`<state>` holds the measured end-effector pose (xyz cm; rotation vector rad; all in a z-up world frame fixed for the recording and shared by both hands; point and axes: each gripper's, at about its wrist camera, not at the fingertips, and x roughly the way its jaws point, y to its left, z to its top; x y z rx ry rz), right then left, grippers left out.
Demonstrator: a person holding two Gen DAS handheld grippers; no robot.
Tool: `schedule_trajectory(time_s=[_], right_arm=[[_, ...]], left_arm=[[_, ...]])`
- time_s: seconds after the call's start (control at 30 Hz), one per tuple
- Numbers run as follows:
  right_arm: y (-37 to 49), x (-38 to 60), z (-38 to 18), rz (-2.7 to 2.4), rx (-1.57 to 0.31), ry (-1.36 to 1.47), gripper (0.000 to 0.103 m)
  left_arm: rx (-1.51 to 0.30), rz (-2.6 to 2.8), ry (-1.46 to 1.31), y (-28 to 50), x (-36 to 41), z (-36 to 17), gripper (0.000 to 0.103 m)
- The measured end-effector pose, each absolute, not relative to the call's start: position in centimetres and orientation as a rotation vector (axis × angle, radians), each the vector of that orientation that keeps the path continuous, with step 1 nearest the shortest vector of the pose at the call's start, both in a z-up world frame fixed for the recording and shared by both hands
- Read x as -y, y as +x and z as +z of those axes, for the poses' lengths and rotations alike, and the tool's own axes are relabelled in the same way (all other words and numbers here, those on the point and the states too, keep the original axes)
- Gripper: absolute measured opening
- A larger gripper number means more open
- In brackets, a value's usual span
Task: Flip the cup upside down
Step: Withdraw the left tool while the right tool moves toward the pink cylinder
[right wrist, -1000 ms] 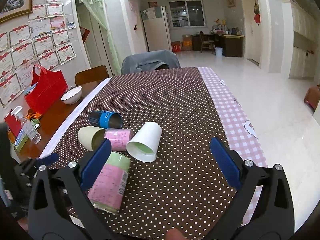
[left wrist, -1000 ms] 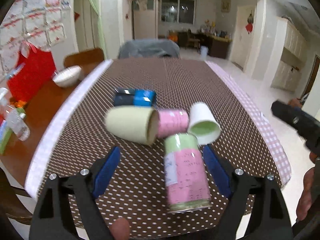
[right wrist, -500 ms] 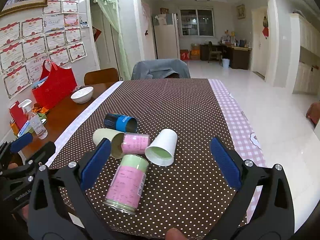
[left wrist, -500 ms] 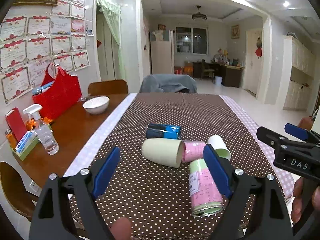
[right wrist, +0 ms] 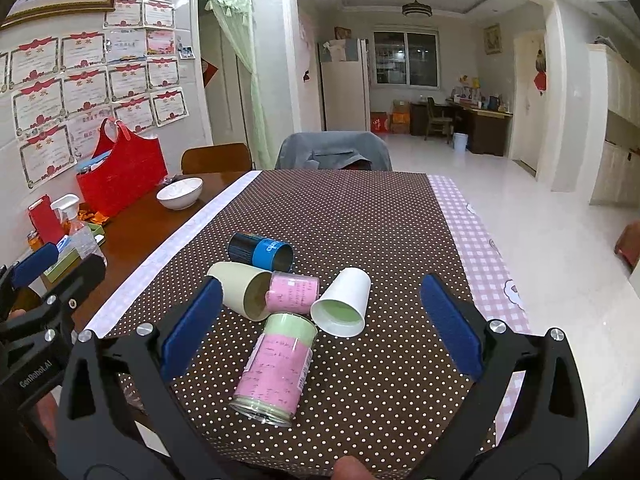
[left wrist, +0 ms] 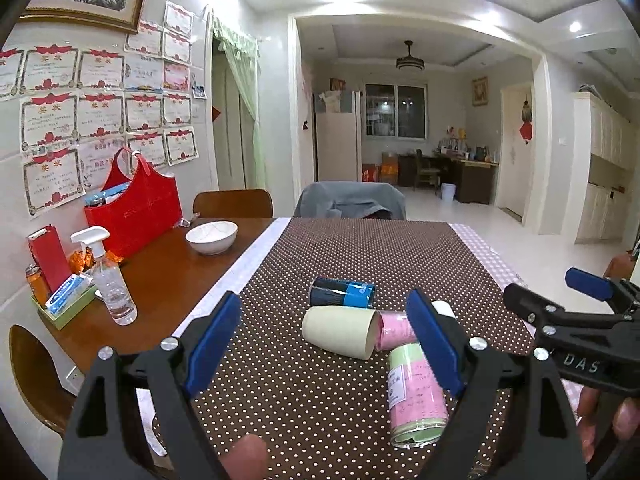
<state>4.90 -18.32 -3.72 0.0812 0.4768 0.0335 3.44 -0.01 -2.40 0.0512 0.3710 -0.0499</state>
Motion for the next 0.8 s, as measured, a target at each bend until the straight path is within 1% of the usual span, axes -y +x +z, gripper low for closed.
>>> schedule_trajectory(time_s=[0.27, 0.43, 0.7, 0.8], right_arm=[[4.7, 18.2, -3.6, 0.037, -0.472, 0.084, 0.097], [5.2, 18.1, -3.9, 0.067, -0.503, 0.104, 0.097], [7.6, 17.1, -6.1, 0.127, -0.617, 0.123, 0.097], [9.4, 16.7, -7.6, 0.148, -0.7, 0.136, 0.097]], left_arm=[[-0.336, -0.032, 0.05, 2.6, -0.2, -1.9, 0.084], [-0.331, -0.023, 0.052, 2.4, -0.1, -1.9, 0.084], [-0.345, -0.006, 0.064, 3.2, -0.5, -2.9, 0.084], [-0.366, 0.001, 0.049, 4.0, -1.1, -3.7, 0.084]])
